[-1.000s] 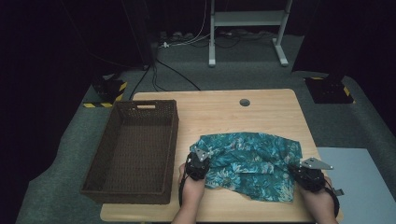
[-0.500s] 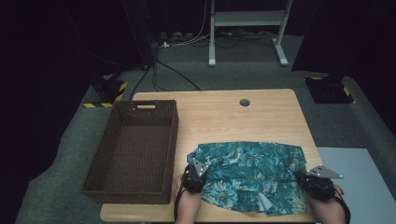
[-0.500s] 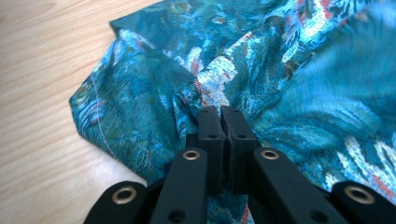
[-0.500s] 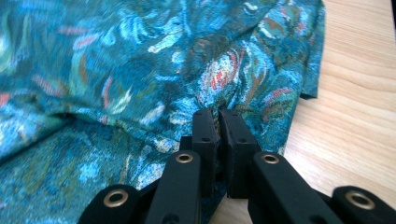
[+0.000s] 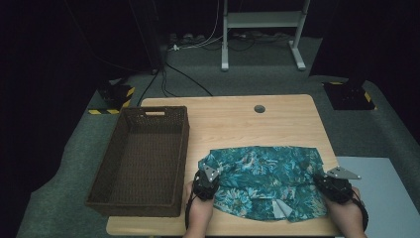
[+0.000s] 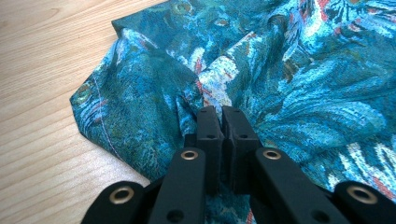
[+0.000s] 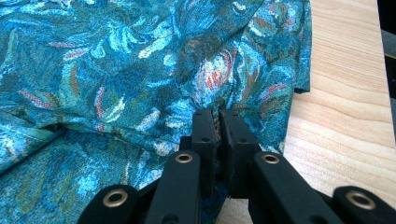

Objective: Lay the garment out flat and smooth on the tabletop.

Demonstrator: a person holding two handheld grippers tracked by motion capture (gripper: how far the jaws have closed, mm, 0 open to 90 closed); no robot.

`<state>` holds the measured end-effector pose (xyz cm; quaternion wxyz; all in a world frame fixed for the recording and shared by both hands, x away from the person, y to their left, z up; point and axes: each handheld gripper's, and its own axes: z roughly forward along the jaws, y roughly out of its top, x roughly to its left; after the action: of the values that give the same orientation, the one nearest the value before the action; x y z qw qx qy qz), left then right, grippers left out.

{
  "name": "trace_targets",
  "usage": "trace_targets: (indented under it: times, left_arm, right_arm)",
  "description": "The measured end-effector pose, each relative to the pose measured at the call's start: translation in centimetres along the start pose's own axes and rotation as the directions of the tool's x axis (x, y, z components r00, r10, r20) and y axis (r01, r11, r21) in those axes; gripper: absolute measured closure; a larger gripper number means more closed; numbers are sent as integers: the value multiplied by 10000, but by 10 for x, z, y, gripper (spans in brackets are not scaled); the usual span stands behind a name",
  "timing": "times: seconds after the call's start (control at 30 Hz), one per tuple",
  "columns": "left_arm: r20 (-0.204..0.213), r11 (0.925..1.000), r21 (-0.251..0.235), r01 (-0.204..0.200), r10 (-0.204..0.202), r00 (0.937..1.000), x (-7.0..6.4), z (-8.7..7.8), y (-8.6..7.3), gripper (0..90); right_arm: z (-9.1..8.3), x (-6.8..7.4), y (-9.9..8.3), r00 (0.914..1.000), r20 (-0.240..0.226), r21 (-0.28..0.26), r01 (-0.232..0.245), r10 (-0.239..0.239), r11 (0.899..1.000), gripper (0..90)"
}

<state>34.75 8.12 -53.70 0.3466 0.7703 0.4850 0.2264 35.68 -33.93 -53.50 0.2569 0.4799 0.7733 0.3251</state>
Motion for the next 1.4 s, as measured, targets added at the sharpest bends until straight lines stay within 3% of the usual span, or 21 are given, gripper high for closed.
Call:
trace_targets:
  times: [0.17,0.43,0.6,0.73,0.83,1.07,1.27,1.4]
  left_arm:
    - [81,9999,-104,56,-55,10000,-1,-3,2,886]
    - [170,9949,-997,112,-96,9998,-1,-33,12,888]
    - [228,9933,-1143,158,-133,9997,-6,-51,-2,888]
    - [312,9932,-1125,307,-273,9991,-8,-55,-12,888]
    - [325,9919,-1206,407,-370,9988,-6,-55,-10,888]
    - [42,9813,-1915,184,-179,9998,2,-58,31,887]
    - [-221,9747,-2228,184,-239,9995,12,-44,72,887]
    - [-461,9745,-2243,-14,-92,9989,18,-32,91,887]
  right_arm:
    - [-2,0,1,10000,-15,-28,-86,85,10000,857]
    - [-35,5,11,10000,19,-1192,-22,25,9929,859]
    - [-53,14,-2,9999,-147,-1413,10,-32,9900,859]
    - [-60,18,-15,9997,-238,-1392,-46,13,9903,859]
    - [-65,20,-16,9996,-262,-1506,-94,55,9886,859]
    - [-68,17,13,9999,-71,-2067,125,-143,9783,859]
    - [-56,1,50,9998,171,-2368,74,-35,9715,859]
    - [-45,-8,67,9995,303,-2363,50,22,9717,858]
